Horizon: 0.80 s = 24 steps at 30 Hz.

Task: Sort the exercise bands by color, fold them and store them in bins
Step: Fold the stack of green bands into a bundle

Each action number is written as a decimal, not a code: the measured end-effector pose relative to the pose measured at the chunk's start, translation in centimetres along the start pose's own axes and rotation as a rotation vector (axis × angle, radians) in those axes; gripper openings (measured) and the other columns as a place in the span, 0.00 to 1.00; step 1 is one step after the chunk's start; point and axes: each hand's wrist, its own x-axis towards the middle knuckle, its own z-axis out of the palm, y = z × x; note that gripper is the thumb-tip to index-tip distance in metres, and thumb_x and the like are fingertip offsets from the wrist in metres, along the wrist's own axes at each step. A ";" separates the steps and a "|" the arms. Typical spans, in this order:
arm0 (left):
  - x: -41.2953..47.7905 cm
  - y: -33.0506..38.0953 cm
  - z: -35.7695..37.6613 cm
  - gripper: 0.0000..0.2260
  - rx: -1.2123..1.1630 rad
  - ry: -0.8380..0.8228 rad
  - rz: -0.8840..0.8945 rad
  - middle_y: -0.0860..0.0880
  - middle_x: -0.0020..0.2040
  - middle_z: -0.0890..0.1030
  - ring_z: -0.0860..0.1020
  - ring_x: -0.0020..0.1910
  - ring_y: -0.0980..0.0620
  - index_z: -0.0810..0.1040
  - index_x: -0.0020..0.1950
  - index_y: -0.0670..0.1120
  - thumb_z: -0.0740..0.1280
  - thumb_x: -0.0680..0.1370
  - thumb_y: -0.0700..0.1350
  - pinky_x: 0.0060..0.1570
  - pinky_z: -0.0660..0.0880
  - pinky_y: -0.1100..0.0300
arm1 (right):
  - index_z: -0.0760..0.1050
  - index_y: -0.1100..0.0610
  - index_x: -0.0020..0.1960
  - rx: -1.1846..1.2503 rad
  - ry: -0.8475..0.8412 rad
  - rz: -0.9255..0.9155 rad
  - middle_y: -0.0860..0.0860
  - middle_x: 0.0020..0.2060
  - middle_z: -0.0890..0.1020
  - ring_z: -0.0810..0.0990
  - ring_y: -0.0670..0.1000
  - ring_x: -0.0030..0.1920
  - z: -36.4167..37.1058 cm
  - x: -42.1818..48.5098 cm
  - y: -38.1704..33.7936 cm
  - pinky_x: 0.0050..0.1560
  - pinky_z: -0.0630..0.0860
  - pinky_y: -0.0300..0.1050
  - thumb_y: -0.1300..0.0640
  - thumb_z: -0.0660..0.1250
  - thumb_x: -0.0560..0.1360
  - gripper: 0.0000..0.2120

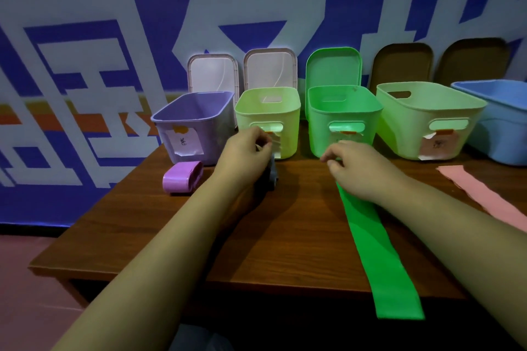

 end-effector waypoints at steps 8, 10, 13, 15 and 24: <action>2.0 6.7 8.5 0.15 0.351 -0.515 0.094 0.45 0.55 0.84 0.81 0.53 0.45 0.84 0.60 0.46 0.67 0.83 0.56 0.50 0.78 0.53 | 0.84 0.52 0.55 0.042 0.151 0.124 0.48 0.51 0.79 0.79 0.51 0.52 0.8 0.1 7.9 0.52 0.73 0.47 0.58 0.63 0.83 0.10; 2.5 6.8 10.6 0.18 0.366 -0.490 0.053 0.42 0.53 0.85 0.82 0.52 0.42 0.84 0.58 0.43 0.66 0.84 0.57 0.51 0.80 0.50 | 0.84 0.51 0.53 0.085 0.158 0.141 0.48 0.50 0.78 0.79 0.52 0.52 1.4 0.4 8.5 0.53 0.75 0.48 0.58 0.64 0.83 0.10; 2.4 6.1 12.5 0.20 0.333 -0.419 0.045 0.42 0.52 0.84 0.81 0.52 0.42 0.84 0.58 0.43 0.67 0.83 0.60 0.52 0.81 0.48 | 0.83 0.49 0.55 0.127 0.137 0.139 0.46 0.51 0.77 0.79 0.51 0.53 1.9 0.8 8.9 0.54 0.76 0.49 0.57 0.65 0.83 0.08; 2.4 5.5 12.9 0.18 0.300 -0.364 0.071 0.44 0.53 0.83 0.81 0.51 0.44 0.84 0.59 0.46 0.70 0.81 0.59 0.51 0.79 0.52 | 0.81 0.49 0.61 0.134 0.106 0.118 0.46 0.55 0.77 0.79 0.50 0.53 2.0 0.9 9.0 0.56 0.77 0.48 0.56 0.66 0.83 0.09; 1.8 5.1 12.4 0.07 -0.111 -0.323 -0.001 0.53 0.41 0.80 0.76 0.40 0.55 0.81 0.50 0.52 0.75 0.77 0.42 0.45 0.76 0.57 | 0.78 0.48 0.73 0.133 0.030 0.044 0.48 0.65 0.81 0.79 0.50 0.59 2.0 1.4 8.7 0.63 0.77 0.49 0.54 0.70 0.81 0.20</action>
